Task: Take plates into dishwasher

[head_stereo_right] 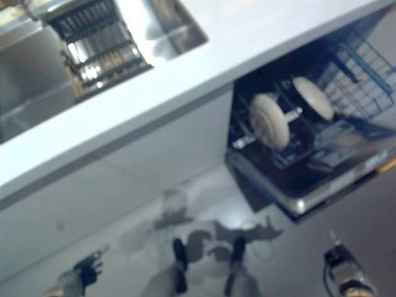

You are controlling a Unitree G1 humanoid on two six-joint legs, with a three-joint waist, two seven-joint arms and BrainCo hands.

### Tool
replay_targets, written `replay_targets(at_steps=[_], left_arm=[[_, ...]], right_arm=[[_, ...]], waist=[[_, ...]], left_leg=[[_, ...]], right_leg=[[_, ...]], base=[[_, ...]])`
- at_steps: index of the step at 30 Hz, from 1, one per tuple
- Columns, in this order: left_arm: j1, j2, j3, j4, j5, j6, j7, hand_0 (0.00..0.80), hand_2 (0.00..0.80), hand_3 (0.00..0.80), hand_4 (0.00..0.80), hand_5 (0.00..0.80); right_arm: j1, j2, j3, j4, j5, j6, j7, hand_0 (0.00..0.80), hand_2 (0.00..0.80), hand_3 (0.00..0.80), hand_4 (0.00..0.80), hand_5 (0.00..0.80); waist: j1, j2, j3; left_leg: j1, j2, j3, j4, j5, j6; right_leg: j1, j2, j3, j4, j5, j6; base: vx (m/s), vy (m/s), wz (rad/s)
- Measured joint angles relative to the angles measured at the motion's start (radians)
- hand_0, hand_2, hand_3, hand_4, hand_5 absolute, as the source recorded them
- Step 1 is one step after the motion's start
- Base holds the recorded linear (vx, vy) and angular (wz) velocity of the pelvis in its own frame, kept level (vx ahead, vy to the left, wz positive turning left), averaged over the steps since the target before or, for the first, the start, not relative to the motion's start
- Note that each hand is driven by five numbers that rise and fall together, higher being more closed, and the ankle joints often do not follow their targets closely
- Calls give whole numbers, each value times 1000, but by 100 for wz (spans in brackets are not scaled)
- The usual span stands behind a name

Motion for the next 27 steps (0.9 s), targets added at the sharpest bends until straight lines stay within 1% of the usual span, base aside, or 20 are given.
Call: replay_targets(at_steps=[4, 7, 10, 11, 12, 15, 18, 20, 23, 24, 26, 27], left_arm=[[0, -13, 0, 1, -21, -17, 0, 0, 0, 0, 0, 0], [6, -36, 0, 11, -48, -28, 0, 0, 0, 0, 0, 0], [11, -75, -1, 19, -57, -45, 0, 0, 0, 0, 0, 0], [16, -89, -1, 18, -58, -50, 1, 0, 0, 0, 0, 0], [29, -101, -2, 19, -58, -54, 2, 0, 0, 0, 0, 0], [58, -130, -3, 19, -67, -55, 2, 0, 0, 0, 0, 0], [78, -153, -3, 18, -75, -56, 3, 0, 0, 0, 0, 0], [86, -165, -4, 15, -75, -50, 3, 0, 0, 0, 0, 0], [99, -170, -5, -1, -75, -43, 5, 0, 0, 0, 0, 0], [101, -173, -4, -1, -74, -40, 7, 0, 0, 0, 0, 0], [110, -177, -4, -4, -74, -28, 10, 0, 0, 0, 0, 0], [115, -179, -3, -3, -73, -21, 11, 0, 0, 0, 0, 0]], right_arm=[[-44, -1, -19, -16, 151, -8, 47, 0, 0, 0, 0, 0], [-76, -3, -52, -22, 251, -21, 96, 0, 0, 0, 0, 0], [-103, -23, -74, -55, 305, -30, 144, 0, 0, 0, 0, 0], [-119, -34, -74, -64, 305, -31, 158, 0, 0, 0, 0, 0], [-145, -37, -72, -67, 301, -34, 164, 0, 0, 0, 0, 0], [-148, -65, -73, -65, 294, -33, 188, 0, 0, 0, 0, 0], [-162, -108, -59, -66, 236, -18, 209, 0, 0, 0, 0, 0], [-172, -140, -6, -66, 195, -2, 210, 0, 0, 0, 0, 0], [-186, -147, 26, -66, 183, 8, 212, 0, 0, 0, 0, 0], [-191, -152, 55, -66, 177, 12, 213, 0, 0, 0, 0, 0], [-206, -162, 98, -67, 158, 19, 216, 0, 0, 0, 0, 0], [-220, -166, 124, -67, 145, 22, 217, 0, 0, 0, 0, 0]], waist=[[-1, 28, 15], [1, 43, 22], [-2, 58, 29], [5, 71, 32], [-1, 79, 32], [-2, 106, 31], [-1, 124, 30], [0, 131, 28], [0, 134, 26], [3, 135, 25], [3, 135, 25], [2, 135, 25]], left_leg=[[-18, 9, 1, 35, -9, 0], [-28, -2, 0, 54, -12, 4], [-37, -21, 1, 83, -20, 11], [-41, -29, -2, 94, -23, 11], [-43, -32, -1, 104, -26, 12], [-45, -37, -1, 127, -29, 9], [-41, -36, -1, 144, -30, 8], [-41, -36, -2, 159, -30, 7], [-49, -32, -3, 182, -30, 7], [-50, -27, -8, 196, -30, 7], [-50, -18, -15, 217, -33, 3], [-50, -14, -17, 225, -33, 3]], right_leg=[[-59, -14, 9, 120, -57, -4], [-119, -47, 13, 255, -125, -10], [-177, -90, 28, 386, -191, -8], [-185, -105, 31, 415, -206, -9], [-195, -113, 32, 441, -217, -9], [-210, -130, 36, 500, -249, -16], [-219, -141, 37, 548, -272, -26], [-226, -149, 38, 579, -286, -32], [-235, -153, 36, 609, -297, -39], [-233, -153, 33, 625, -302, -44], [-227, -158, 22, 640, -308, -52], [-223, -164, 6, 647, -309, -56]], base=[[-4, -5, -1], [22, 50, 6], [44, 81, 10], [70, 91, 11], [68, 73, 10], [85, 100, 8], [32, 68, 3], [8, 28, 4], [14, -8, 0], [61, -20, 1], [72, -8, -1], [76, 7, -6]])
